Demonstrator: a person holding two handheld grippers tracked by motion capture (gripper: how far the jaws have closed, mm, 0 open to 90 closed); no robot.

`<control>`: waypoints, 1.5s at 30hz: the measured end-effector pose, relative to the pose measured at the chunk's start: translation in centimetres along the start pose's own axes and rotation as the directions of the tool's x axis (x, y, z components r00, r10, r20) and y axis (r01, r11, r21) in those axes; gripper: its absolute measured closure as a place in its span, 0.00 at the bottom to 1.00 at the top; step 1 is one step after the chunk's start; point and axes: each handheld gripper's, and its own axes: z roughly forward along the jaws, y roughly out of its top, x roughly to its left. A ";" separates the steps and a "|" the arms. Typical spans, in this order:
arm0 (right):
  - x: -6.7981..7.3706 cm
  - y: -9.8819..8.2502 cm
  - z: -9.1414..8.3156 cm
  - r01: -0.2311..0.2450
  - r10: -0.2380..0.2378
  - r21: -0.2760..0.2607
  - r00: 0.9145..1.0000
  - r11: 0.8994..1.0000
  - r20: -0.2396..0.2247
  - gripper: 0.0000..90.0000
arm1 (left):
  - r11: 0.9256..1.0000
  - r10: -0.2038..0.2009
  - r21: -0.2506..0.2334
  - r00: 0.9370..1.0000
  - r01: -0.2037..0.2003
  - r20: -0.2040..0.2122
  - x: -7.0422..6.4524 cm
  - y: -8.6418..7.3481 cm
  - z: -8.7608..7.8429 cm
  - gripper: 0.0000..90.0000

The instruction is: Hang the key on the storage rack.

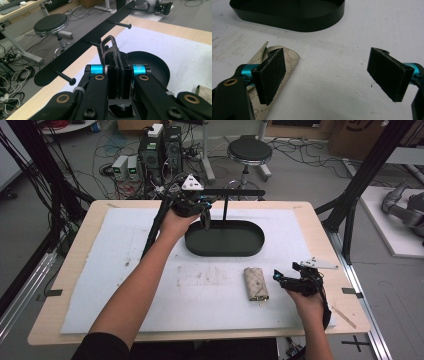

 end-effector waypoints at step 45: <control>-0.1 -0.2 -0.1 -0.015 0.016 0.005 1.000 1.000 -0.010 0.18 | 0.993 -0.030 0.118 0.999 0.025 0.040 -0.7 -1.6 5.1 0.81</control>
